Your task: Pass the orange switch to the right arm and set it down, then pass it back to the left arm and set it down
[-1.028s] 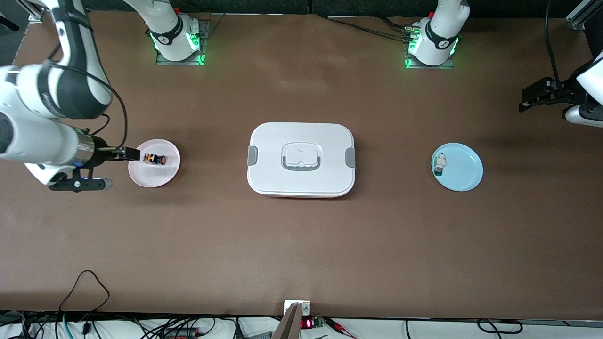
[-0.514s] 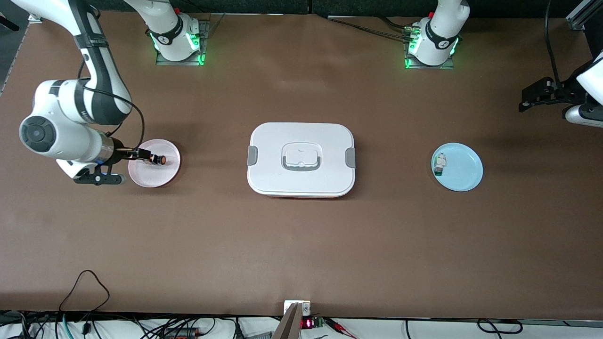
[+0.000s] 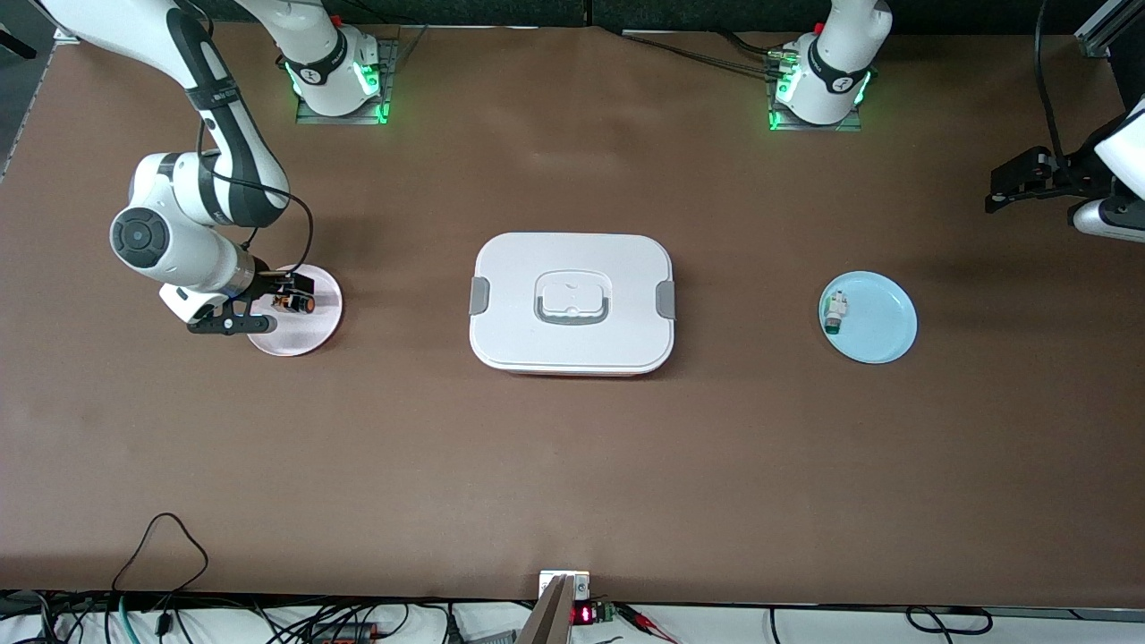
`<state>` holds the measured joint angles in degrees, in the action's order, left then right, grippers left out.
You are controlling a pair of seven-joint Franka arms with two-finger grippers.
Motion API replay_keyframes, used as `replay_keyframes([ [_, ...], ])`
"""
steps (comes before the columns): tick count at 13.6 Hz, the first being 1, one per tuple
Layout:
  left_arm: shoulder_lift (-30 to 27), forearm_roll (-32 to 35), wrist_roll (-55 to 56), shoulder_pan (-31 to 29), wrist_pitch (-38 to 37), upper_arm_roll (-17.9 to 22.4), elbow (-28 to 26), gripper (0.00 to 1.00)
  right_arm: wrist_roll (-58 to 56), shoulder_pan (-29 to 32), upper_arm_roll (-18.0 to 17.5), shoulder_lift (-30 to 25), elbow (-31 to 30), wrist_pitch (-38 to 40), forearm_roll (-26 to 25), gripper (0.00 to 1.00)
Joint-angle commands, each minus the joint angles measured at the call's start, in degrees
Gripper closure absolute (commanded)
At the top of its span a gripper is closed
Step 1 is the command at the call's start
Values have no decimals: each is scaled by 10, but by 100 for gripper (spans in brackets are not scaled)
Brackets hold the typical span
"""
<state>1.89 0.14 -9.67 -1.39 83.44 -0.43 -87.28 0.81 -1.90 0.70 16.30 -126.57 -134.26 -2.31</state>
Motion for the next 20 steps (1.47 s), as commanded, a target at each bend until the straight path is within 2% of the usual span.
replay_keyframes([
  [1,4,4,4,-1,-7,-3,13,0,-9,8,-4,13,-6,-37,-3,0],
  [5,4,4,4,-1,-7,-3,13,0,-9,16,-4,45,2,-57,-4,0],
  [20,4,4,4,-1,-7,-3,13,0,-1,29,-4,76,2,-59,0,0],
])
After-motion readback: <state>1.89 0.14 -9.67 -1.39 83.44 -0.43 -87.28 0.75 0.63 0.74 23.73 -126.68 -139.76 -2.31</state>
